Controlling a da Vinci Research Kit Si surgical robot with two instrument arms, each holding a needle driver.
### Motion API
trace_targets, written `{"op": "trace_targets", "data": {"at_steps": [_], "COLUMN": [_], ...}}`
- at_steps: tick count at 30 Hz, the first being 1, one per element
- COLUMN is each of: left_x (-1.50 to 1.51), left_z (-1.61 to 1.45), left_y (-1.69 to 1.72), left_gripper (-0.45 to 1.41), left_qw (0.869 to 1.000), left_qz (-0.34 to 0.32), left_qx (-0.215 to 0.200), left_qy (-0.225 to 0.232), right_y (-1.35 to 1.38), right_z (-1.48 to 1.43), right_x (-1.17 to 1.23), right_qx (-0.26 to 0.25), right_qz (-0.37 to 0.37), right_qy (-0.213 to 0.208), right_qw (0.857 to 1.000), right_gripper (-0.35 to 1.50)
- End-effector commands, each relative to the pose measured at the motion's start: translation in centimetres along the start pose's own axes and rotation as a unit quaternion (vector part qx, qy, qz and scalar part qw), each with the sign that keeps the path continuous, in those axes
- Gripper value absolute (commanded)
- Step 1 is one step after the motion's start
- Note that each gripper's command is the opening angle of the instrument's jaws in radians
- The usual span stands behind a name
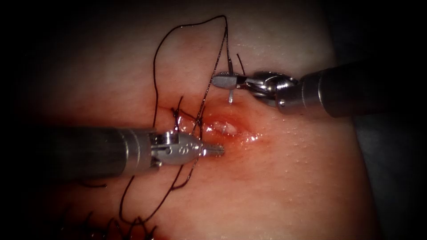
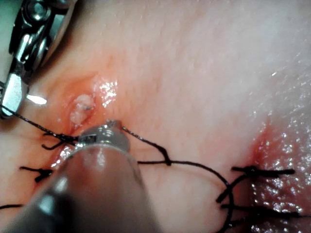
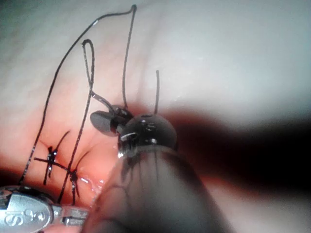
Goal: Wound Closure
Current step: Throw the needle through the skin above the cut with the right tool.
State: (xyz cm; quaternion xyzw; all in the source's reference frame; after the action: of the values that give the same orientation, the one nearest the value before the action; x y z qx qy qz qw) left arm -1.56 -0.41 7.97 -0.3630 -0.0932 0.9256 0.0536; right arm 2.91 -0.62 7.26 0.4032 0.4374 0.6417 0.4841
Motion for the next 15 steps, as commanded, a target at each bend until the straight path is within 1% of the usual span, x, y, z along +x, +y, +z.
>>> {"op": "trace_targets", "data": {"at_steps": [1, 2, 5, 8, 12, 14, 15], "left_x": [0.00, 0.00, 0.00, -0.02, -0.02, -0.01, -0.01], "left_z": [0.07, 0.06, 0.04, -0.01, -0.03, -0.03, -0.03], "left_y": [0.00, 0.00, -0.01, -0.04, -0.05, -0.05, -0.04], "left_gripper": [-0.45, -0.45, -0.45, -0.45, -0.45, -0.45, -0.45], "left_qw": [1.000, 1.000, 1.000, 1.000, 1.000, 1.000, 1.000], "left_qz": [0.000, 0.000, 0.000, 0.000, -0.001, -0.001, -0.001], "left_qx": [0.000, -0.001, -0.003, -0.002, -0.002, -0.002, -0.002], "left_qy": [0.001, 0.001, 0.002, 0.000, 0.000, 0.000, 0.000], "right_y": [0.00, -0.02, -0.03, -0.05, -0.08, -0.10, -0.12], "right_z": [0.13, 0.15, 0.16, 0.13, 0.11, 0.10, 0.09], "right_x": [-0.07, -0.14, -0.23, -0.39, -0.55, -0.57, -0.52], "right_qx": [0.012, 0.019, 0.016, 0.019, 0.021, 0.018, 0.022], "right_qz": [0.013, 0.028, 0.036, 0.051, 0.046, 0.040, 0.002], "right_qy": [-0.015, -0.026, -0.033, -0.044, -0.055, -0.042, -0.016], "right_qw": [1.000, 0.999, 0.999, 0.998, 0.997, 0.998, 1.000], "right_gripper": [-0.35, -0.35, -0.35, -0.35, -0.35, -0.35, -0.35]}}
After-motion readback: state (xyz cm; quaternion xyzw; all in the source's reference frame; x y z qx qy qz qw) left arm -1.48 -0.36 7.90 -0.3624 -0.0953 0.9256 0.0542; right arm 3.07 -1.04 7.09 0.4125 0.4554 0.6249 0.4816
